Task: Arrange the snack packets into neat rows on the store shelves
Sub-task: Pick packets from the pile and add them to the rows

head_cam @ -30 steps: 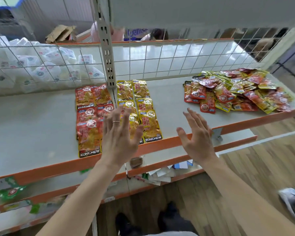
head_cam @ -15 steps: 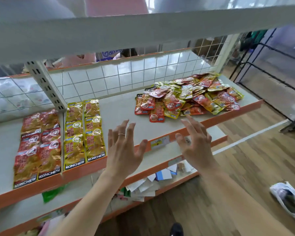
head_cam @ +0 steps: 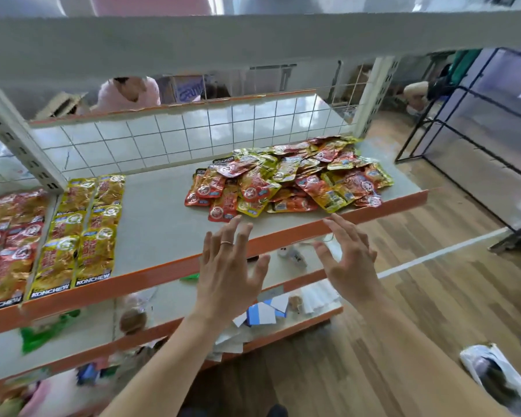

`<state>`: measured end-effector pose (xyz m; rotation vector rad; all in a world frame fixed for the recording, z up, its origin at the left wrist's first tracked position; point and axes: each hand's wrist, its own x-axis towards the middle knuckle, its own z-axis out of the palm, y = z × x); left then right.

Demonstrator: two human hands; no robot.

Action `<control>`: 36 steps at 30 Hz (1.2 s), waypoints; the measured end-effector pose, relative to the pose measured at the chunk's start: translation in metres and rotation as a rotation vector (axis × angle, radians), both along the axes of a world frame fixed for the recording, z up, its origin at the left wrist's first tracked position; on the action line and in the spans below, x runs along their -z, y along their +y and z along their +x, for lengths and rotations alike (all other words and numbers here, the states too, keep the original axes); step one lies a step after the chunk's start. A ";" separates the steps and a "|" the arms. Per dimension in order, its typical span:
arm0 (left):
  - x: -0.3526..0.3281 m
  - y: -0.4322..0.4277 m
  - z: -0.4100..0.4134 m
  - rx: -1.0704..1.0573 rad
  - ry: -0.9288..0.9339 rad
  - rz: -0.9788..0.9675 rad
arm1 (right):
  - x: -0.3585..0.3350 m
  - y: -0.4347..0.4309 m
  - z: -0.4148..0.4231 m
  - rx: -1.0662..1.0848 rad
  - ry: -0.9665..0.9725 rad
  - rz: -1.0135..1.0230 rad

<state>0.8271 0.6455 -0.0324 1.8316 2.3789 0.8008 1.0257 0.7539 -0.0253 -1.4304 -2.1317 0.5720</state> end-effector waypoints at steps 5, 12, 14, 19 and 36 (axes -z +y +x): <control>0.008 0.006 -0.006 -0.025 0.005 -0.034 | 0.012 0.012 -0.013 -0.035 0.037 -0.015; 0.016 0.034 -0.032 -0.049 0.001 -0.061 | 0.019 0.028 -0.039 -0.049 -0.023 -0.042; 0.016 0.047 -0.039 -0.041 0.002 -0.072 | 0.015 0.037 -0.045 -0.065 -0.038 -0.050; 0.012 0.075 -0.056 -0.039 -0.050 -0.046 | 0.004 0.059 -0.075 -0.201 -0.091 -0.052; 0.020 0.128 -0.071 -0.109 0.007 -0.306 | 0.004 0.098 -0.134 -0.089 -0.071 -0.118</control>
